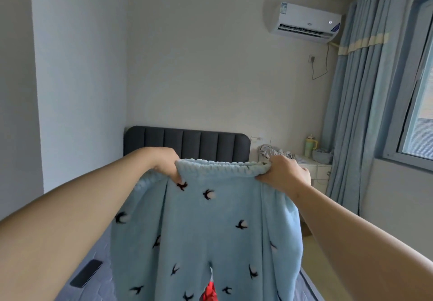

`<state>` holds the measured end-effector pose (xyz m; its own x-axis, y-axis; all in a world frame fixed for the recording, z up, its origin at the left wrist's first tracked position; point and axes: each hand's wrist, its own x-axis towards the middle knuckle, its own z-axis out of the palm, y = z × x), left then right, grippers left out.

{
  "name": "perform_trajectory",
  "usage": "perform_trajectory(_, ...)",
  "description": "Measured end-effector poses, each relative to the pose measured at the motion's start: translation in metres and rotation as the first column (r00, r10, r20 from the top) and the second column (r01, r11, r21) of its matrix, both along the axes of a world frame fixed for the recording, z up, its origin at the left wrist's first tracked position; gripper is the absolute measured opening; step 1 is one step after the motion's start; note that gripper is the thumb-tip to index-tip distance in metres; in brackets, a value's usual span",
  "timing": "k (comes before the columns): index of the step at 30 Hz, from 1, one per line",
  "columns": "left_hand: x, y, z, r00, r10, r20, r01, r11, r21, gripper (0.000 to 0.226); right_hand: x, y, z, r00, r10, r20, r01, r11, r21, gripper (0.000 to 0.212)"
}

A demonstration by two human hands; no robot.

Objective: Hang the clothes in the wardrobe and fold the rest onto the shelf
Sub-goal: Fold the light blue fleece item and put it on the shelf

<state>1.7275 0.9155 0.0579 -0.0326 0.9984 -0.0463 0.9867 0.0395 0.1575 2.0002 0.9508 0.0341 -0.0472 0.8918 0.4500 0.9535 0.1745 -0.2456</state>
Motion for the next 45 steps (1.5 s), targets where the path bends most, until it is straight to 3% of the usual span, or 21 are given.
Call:
perform_trajectory(3,-0.006,-0.001,0.003,0.999,-0.017,0.048,0.018,0.999,-0.031,0.017,0.010,0.002,-0.006,0.999,-0.044,-0.004,0.044,0.998,-0.051,0.023)
perform_trajectory(6,-0.015,-0.004,0.003,0.997,0.045,-0.057,-0.047,0.999,-0.021,0.010,0.024,0.006,-0.016,0.993,-0.078,-0.083,0.072,0.994,-0.077,0.015)
perform_trajectory(9,-0.027,-0.010,-0.002,0.980,0.165,-0.108,-0.160,0.986,0.051,0.019,0.038,0.011,-0.029,0.936,-0.040,-0.349,0.008,0.996,-0.093,0.010)
perform_trajectory(10,-0.031,-0.010,-0.004,0.978,0.200,-0.059,-0.196,0.978,0.066,0.021,0.041,0.013,-0.034,0.894,-0.019,-0.447,-0.026,0.995,-0.093,0.012)
perform_trajectory(12,-0.035,-0.005,-0.009,0.946,0.244,0.213,-0.261,0.964,0.054,0.018,0.041,0.015,-0.039,0.769,0.033,-0.638,-0.113,0.990,-0.086,0.018)
perform_trajectory(15,-0.031,-0.002,-0.014,0.690,0.237,0.684,-0.309,0.951,-0.017,0.017,0.029,0.012,-0.039,0.482,0.073,-0.873,-0.266,0.962,-0.067,0.027)
perform_trajectory(17,-0.029,-0.002,-0.016,0.496,0.207,0.844,-0.286,0.956,-0.067,0.023,0.023,0.009,-0.035,0.334,0.056,-0.941,-0.316,0.947,-0.056,0.027)
perform_trajectory(21,-0.037,-0.010,-0.016,0.237,0.137,0.962,-0.223,0.971,-0.084,0.015,0.030,0.000,-0.024,0.047,-0.089,-0.995,-0.477,0.873,-0.101,0.022)
perform_trajectory(23,-0.041,-0.012,-0.019,0.120,0.087,0.989,-0.252,0.966,-0.055,0.015,0.036,-0.002,-0.024,-0.024,-0.108,-0.994,-0.479,0.874,-0.084,0.019)
perform_trajectory(25,-0.042,-0.012,-0.028,0.057,0.082,0.995,-0.322,0.945,-0.059,0.014,0.040,-0.003,-0.025,-0.029,-0.137,-0.990,-0.477,0.872,-0.107,0.024)
perform_trajectory(28,-0.036,-0.008,-0.043,0.033,0.199,0.979,-0.402,0.900,-0.169,0.010,0.038,-0.001,-0.034,0.146,-0.298,-0.943,-0.471,0.818,-0.331,0.027)
perform_trajectory(31,-0.020,-0.002,-0.050,0.014,0.312,0.950,-0.469,0.841,-0.269,0.031,0.031,0.000,-0.041,0.252,-0.390,-0.886,-0.414,0.784,-0.463,0.021)
perform_trajectory(34,0.016,0.003,-0.048,0.093,0.271,0.958,-0.489,0.851,-0.193,0.032,0.011,0.002,-0.036,0.253,-0.314,-0.915,-0.353,0.850,-0.390,0.028)
perform_trajectory(37,0.053,0.010,-0.044,0.238,0.144,0.961,-0.430,0.902,-0.029,0.032,-0.017,-0.001,-0.023,0.247,-0.147,-0.958,-0.359,0.905,-0.231,0.013)
perform_trajectory(40,0.081,0.005,-0.037,0.512,-0.028,0.858,-0.347,0.908,0.236,0.004,-0.040,-0.008,-0.008,0.190,-0.045,-0.981,-0.460,0.878,-0.129,0.015)
perform_trajectory(42,0.092,0.000,-0.034,0.622,-0.190,0.759,-0.185,0.907,0.378,0.028,-0.049,-0.014,0.000,0.135,-0.007,-0.991,-0.511,0.856,-0.075,0.017)
perform_trajectory(43,0.097,-0.004,-0.032,0.597,-0.267,0.757,-0.118,0.904,0.411,0.028,-0.051,-0.017,0.003,0.102,-0.003,-0.995,-0.526,0.848,-0.057,0.018)
perform_trajectory(45,0.101,-0.008,-0.032,0.451,-0.370,0.812,-0.047,0.899,0.436,0.016,-0.051,-0.021,0.009,0.049,0.008,-0.999,-0.555,0.832,-0.021,0.019)
